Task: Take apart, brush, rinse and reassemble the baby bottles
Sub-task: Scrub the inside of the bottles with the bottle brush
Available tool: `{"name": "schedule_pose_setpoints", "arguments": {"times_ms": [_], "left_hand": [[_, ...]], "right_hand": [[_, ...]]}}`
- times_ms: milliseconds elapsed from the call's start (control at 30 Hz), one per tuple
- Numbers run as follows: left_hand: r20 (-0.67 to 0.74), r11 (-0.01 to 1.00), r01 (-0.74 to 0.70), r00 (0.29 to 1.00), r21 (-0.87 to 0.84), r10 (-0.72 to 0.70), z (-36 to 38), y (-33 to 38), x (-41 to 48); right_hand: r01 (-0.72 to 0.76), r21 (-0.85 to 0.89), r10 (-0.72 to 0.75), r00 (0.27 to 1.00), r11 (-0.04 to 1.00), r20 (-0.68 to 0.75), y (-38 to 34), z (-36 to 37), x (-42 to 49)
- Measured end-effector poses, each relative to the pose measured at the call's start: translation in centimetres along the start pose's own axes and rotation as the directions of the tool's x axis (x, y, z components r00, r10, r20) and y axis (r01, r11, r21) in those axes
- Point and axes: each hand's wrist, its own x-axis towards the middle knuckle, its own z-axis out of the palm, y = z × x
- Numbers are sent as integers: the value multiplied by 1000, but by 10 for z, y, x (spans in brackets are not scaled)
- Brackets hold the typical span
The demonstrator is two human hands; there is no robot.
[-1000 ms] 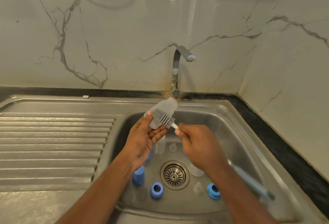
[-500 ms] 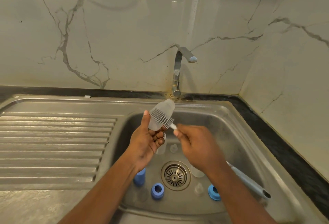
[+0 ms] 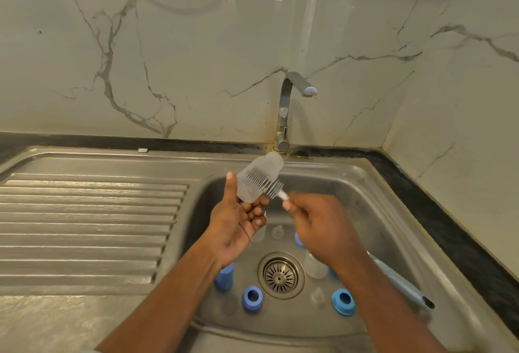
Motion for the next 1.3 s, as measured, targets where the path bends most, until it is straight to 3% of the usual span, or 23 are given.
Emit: {"name": "schedule_pose_setpoints", "arguments": {"times_ms": [133,333,533,733,833,1067,1300], "left_hand": [[-10,999,10,1000,-49,-10,-1,2,3],[-1,999,16,1000,45,-16,1,1,0],[-62,999,-20,998,49,23,-4,3,2],[75,999,-38,997,28,35,-3,6,-1],[132,991,-95,988,95,82,-4,6,-2],[65,971,-73,996,228,60,2,-2,0],[21,992,-41,999,117,38,-4,1,3]], "right_hand": [[96,-12,-95,993,995,74,-5,5,1],[-108,-45,102,989,993,-110,6,1,5],[-57,-60,51,994,997,-94,-5,4,1],[-17,-3,17,990,1000,-140,-5,7,1],[-14,-4,13,993,1000,-118,-7,6,0],[-230,-102,209,961,968,-182,5,-7,8],[-12,-8,12,999,1000,46,-2,1,-1]]}}
